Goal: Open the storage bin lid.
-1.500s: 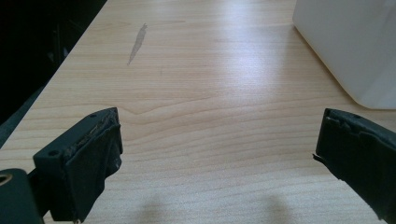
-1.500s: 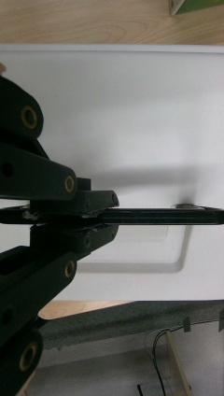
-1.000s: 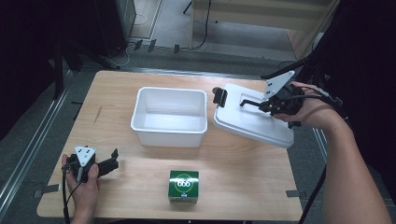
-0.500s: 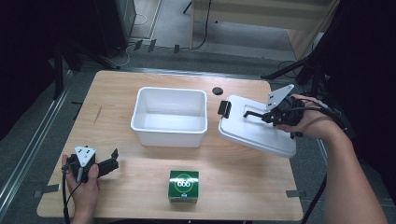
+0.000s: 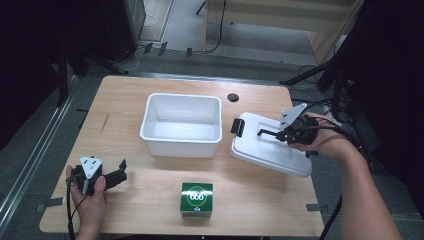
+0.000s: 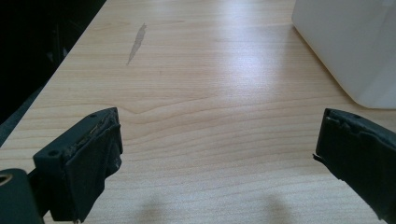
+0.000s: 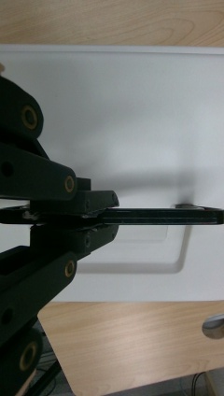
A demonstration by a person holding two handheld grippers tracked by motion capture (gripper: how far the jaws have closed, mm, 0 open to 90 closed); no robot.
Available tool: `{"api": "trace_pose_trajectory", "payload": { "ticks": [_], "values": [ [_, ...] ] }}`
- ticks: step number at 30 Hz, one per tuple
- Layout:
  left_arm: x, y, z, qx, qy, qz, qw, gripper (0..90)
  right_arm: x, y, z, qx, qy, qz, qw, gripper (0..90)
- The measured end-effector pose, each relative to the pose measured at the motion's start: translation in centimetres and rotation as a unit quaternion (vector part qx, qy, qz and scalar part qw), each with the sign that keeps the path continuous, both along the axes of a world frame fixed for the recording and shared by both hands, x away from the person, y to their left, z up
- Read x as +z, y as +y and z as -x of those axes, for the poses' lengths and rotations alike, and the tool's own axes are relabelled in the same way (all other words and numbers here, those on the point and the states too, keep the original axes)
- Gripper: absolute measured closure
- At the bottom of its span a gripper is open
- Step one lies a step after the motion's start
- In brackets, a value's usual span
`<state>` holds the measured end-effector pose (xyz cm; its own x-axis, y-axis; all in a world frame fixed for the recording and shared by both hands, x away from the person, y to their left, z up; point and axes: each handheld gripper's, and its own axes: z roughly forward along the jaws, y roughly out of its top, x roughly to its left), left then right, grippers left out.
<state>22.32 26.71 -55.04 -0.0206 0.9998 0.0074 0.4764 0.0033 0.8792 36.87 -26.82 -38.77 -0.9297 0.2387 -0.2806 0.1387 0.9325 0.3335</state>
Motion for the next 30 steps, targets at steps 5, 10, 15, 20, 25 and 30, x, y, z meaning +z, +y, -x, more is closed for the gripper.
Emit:
{"api": "trace_pose_trajectory", "payload": {
  "ticks": [5, 10, 15, 20, 25, 30],
  "values": [
    [0.0, 0.0, 0.0, 0.001, 0.000, 0.000, 1.0000, 1.2, -2.0, -0.2, 0.2, -0.001, 0.009, 0.007, 0.9999, 85.5],
    [0.0, 0.0, 0.0, 0.001, 0.000, -0.001, 1.0000, 1.2, -3.8, -0.4, 0.5, -0.003, 0.014, 0.009, 0.9999, 85.5],
    [0.0, -0.1, 0.0, 0.001, 0.000, -0.003, 1.0000, 1.2, -5.4, -0.4, 0.7, -0.005, 0.015, 0.009, 0.9998, 85.5],
    [0.0, -0.1, 0.0, 0.002, -0.001, -0.004, 1.0000, 1.2, -6.8, -0.5, 0.9, -0.010, 0.019, 0.011, 0.9997, 85.5],
    [0.0, -0.1, 0.0, 0.002, 0.000, -0.004, 1.0000, 1.2, -7.8, -0.5, 1.1, -0.015, 0.014, 0.011, 0.9997, 85.4],
    [0.0, 0.0, 0.0, 0.002, 0.000, -0.002, 1.0000, 1.2, -8.0, -0.6, 1.1, -0.032, 0.007, 0.002, 0.9995, 84.7]
  ]
}}
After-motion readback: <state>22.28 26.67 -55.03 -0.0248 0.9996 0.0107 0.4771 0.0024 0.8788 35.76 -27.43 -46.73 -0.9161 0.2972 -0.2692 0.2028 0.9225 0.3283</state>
